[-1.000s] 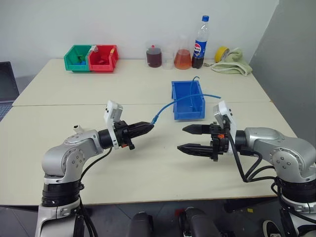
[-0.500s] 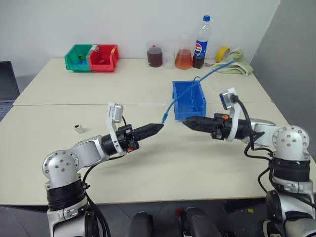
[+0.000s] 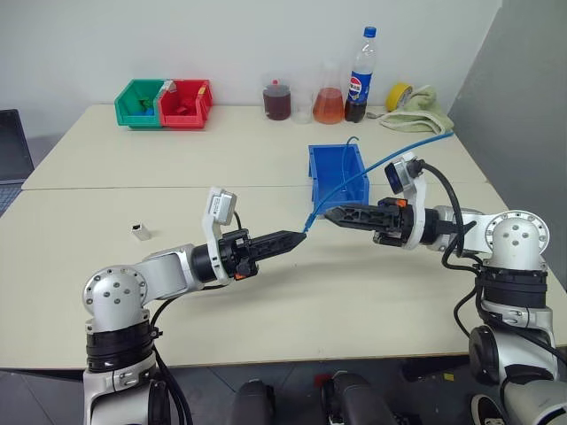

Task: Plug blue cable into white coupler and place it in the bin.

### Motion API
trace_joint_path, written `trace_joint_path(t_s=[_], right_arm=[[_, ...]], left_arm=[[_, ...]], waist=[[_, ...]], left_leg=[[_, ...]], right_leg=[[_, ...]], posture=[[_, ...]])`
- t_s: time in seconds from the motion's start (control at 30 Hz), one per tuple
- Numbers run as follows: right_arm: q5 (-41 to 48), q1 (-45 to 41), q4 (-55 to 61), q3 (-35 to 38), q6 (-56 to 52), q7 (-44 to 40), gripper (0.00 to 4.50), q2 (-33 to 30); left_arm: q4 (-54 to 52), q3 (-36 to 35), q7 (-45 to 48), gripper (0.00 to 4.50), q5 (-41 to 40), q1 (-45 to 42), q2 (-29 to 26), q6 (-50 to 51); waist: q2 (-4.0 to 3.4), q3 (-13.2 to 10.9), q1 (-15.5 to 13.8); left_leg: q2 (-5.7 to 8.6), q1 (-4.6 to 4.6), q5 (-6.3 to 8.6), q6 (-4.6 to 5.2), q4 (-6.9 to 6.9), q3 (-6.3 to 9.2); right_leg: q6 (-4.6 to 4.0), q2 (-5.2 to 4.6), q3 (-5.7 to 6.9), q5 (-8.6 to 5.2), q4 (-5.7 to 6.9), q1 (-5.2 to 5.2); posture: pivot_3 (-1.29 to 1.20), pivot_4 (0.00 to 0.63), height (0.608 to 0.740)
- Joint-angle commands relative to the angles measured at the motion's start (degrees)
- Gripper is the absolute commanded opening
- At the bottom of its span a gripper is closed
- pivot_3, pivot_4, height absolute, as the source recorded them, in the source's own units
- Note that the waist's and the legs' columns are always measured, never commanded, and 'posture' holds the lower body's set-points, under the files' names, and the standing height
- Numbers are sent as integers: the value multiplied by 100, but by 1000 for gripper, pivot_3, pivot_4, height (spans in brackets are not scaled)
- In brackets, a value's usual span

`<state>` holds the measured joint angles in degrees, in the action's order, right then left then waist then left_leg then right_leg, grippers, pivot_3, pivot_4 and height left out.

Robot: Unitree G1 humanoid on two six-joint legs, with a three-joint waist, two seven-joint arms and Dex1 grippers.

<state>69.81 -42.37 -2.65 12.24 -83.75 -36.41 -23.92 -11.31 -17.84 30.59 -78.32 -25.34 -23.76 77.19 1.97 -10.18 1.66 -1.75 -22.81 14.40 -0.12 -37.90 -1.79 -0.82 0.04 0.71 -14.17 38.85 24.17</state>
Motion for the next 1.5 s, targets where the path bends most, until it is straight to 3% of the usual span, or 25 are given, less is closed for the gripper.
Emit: trace_joint_path(t_s=[0.03, 0.4, 0.43, 0.67, 1.0, 1.1, 1.33, 1.4, 1.5], right_arm=[[42, -207, 48, -117, 19, -294, 4500, -55], [-223, -311, -93, -416, 185, -629, 4500, -56], [-243, -320, -110, -431, 197, -651, 4136, -57], [-406, -389, -214, -519, 268, -831, 2807, -46], [-615, -521, -405, -611, 288, -1110, 2807, -76], [-674, -555, -468, -647, 301, -1196, 2338, -80], [-736, -583, -503, -670, 210, -1380, 456, -113], [-759, -585, -508, -673, 206, -1404, 116, -107], [-799, -597, -525, -670, 209, -1436, 110, -102]], left_arm=[[-11, 99, 120, 238, -201, -168, -103, -122], [24, 370, 309, 238, -183, -236, -233, -245], [30, 386, 327, 238, -174, -242, -246, -256], [47, 459, 396, 238, -174, -266, -286, -306], [32, 539, 491, 238, -125, -233, -387, -379], [5, 551, 474, 238, -105, -191, -374, -425], [-14, 580, 454, 238, -117, -154, -411, -493], [-25, 598, 453, 238, -125, -153, -419, -503], [-43, 620, 446, 238, -141, -139, -425, -509]], waist=[[0, 0, 3], [-1, -1, 1], [-1, -1, 1], [-1, -1, 0], [-2, -2, 0], [-2, -2, 0], [-2, -3, 0], [-2, -3, 0], [-2, -3, 0]], left_leg=[[0, 0, 0, 0, 0, 0], [0, -6, 1, 1, 6, 0], [0, -6, 1, 1, 6, 0], [0, -6, 1, 1, 6, 1], [-1, -9, 1, 1, 9, 1], [-1, -9, 1, 1, 10, 1], [-2, -11, 2, 2, 12, 2], [-1, -11, 2, 2, 13, 2], [-1, -11, 2, 2, 13, 1]], right_leg=[[0, 0, 0, 0, 0, 0], [0, 0, 0, 0, -13, 2], [0, 0, 0, 0, -13, 2], [0, 0, 1, 0, -15, 2], [0, 0, 2, 0, -21, 3], [0, 0, 2, 0, -23, 3], [0, 0, 3, 0, -27, 4], [0, 0, 2, 0, -27, 4], [0, 0, 2, 0, -27, 4]], posture=[[0, 150, 740], [0, 150, 740], [0, 150, 740], [0, 150, 740], [0, 150, 740], [0, 150, 740], [0, 150, 740], [0, 150, 740], [0, 150, 740]])
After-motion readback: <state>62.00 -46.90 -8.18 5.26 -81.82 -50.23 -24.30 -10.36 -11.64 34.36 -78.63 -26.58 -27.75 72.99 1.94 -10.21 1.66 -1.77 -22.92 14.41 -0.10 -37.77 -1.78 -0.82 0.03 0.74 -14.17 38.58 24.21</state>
